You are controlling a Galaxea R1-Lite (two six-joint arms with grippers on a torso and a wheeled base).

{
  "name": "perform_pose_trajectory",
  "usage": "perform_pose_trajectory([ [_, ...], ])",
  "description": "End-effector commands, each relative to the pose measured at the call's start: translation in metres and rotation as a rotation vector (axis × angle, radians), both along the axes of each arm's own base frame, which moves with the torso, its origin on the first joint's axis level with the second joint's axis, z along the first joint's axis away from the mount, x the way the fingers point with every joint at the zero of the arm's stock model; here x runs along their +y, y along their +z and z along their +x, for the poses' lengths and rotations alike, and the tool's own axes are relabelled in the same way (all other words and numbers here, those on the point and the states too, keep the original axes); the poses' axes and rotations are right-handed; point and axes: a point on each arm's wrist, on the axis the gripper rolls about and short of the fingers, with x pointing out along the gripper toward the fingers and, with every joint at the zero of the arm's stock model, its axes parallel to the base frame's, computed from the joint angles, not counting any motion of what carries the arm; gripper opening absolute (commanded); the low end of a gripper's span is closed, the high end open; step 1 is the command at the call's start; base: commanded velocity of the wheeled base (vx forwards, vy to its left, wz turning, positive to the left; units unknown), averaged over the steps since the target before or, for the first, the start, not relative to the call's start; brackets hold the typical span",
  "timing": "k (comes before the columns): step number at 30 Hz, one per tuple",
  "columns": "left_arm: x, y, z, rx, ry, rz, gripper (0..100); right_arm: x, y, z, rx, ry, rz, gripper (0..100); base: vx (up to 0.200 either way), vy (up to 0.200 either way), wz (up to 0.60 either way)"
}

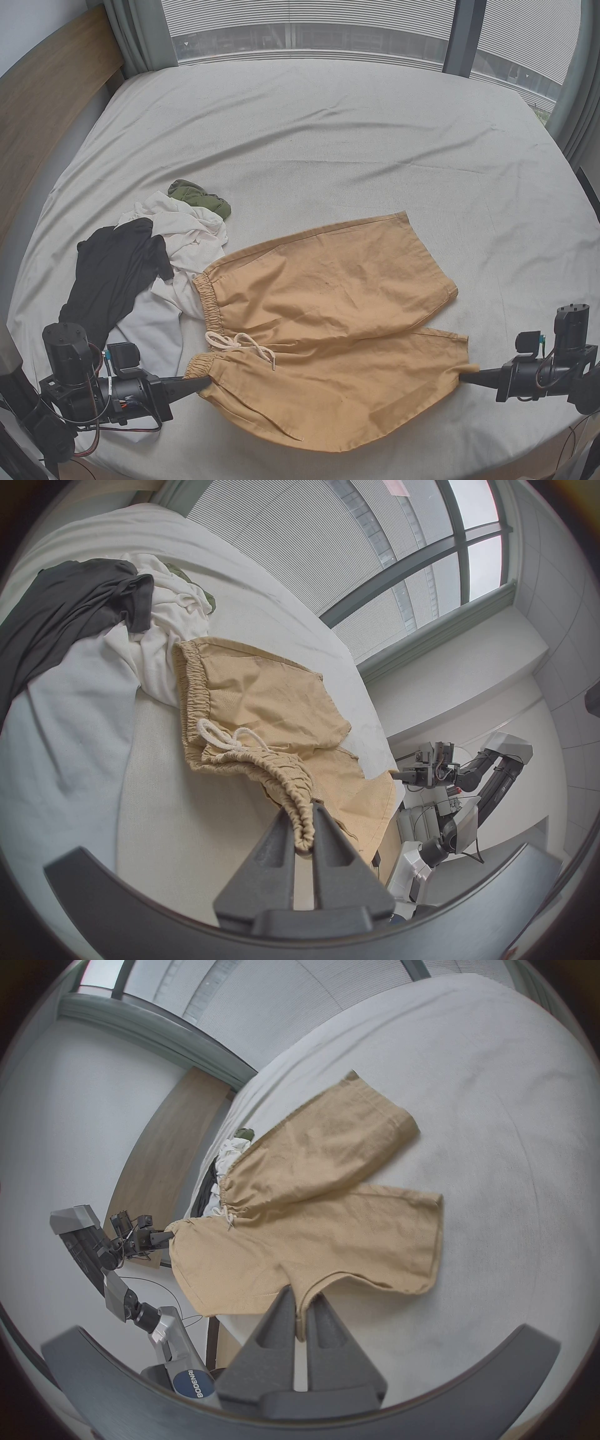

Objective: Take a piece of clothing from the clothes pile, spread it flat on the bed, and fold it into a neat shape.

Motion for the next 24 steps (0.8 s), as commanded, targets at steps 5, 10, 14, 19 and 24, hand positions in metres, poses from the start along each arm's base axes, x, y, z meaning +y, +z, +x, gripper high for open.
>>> perform_pose_trajectory([
  [5,0.005,-0.008,0.016,0.016,0.054,-0.001,0,0.0,0.014,0.014,-0.072,0.012,0.032,0,0.0,0.0,0.0],
  [10,0.004,-0.002,0.025,-0.015,0.08,-0.063,0,-0.007,0.022,0.023,-0.117,-0.017,0.04,0,0.0,0.0,0.0],
  [14,0.004,0.003,0.027,-0.056,0.108,-0.093,0,-0.011,0.031,0.031,-0.163,-0.034,0.043,0,0.0,0.0,0.0],
  [19,0.004,0.004,0.026,-0.059,0.13,-0.087,0,-0.011,0.052,0.044,-0.219,-0.064,0.084,0,0.0,0.0,0.0],
  [24,0.004,0.004,0.027,-0.065,0.128,-0.089,0,-0.011,0.067,0.056,-0.243,-0.085,0.129,0,0.0,0.0,0.0],
])
